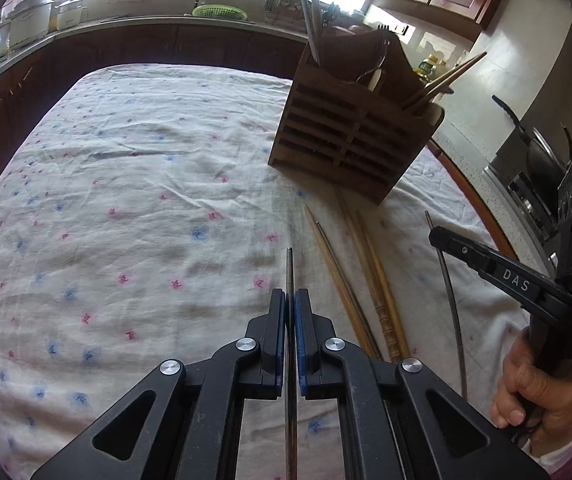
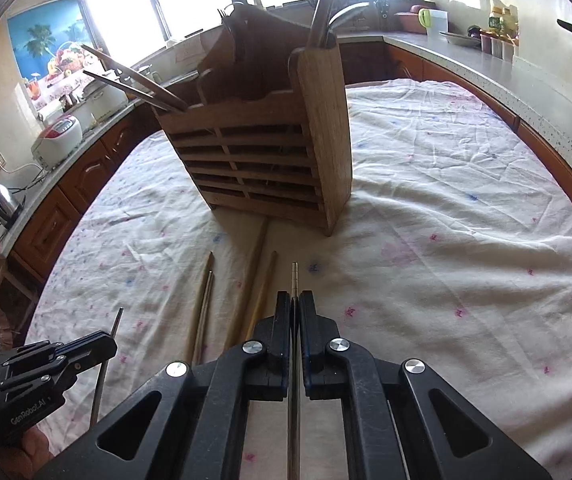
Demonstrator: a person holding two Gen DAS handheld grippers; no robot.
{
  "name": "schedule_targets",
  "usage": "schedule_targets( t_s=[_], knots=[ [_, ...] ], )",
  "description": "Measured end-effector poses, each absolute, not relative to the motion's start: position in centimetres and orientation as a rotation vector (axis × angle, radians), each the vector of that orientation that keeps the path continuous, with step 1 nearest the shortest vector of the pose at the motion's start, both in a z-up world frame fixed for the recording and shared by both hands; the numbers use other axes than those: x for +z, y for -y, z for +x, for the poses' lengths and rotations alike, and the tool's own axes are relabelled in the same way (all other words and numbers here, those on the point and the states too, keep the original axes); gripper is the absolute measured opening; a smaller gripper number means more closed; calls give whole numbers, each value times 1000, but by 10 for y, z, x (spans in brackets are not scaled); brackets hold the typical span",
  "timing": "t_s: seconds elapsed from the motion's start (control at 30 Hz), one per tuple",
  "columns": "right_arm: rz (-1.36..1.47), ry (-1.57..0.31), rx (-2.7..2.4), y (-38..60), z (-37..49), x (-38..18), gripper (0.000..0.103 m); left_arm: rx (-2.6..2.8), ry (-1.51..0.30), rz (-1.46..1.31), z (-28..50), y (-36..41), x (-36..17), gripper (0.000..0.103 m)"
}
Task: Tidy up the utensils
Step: 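Close the right gripper on a bamboo chopstick while the left gripper closes on the metal chopstick, then carry both chopsticks to the holder, insert them and open both grippers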
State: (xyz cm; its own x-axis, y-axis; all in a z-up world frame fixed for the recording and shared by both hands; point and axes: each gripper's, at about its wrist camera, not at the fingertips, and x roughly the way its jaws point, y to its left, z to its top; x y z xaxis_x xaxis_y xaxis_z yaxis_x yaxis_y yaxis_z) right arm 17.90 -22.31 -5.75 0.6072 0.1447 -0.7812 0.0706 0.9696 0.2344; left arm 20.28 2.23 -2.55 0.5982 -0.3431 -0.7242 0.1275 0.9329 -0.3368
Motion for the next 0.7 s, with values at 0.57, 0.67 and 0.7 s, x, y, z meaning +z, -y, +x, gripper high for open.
schedule_targets(
  t_s=[0.57, 0.67, 0.7],
  knots=[
    [303, -656, 65, 239, 110, 53, 4, -345, -657, -346, 128, -59, 59, 3],
    [310, -611, 57, 244, 104, 66, 4, -344, -638, -344, 124, -61, 64, 3],
    [310, -601, 53, 245, 104, 70, 4, -343, -634, -345, 124, -61, 64, 3]
  ],
)
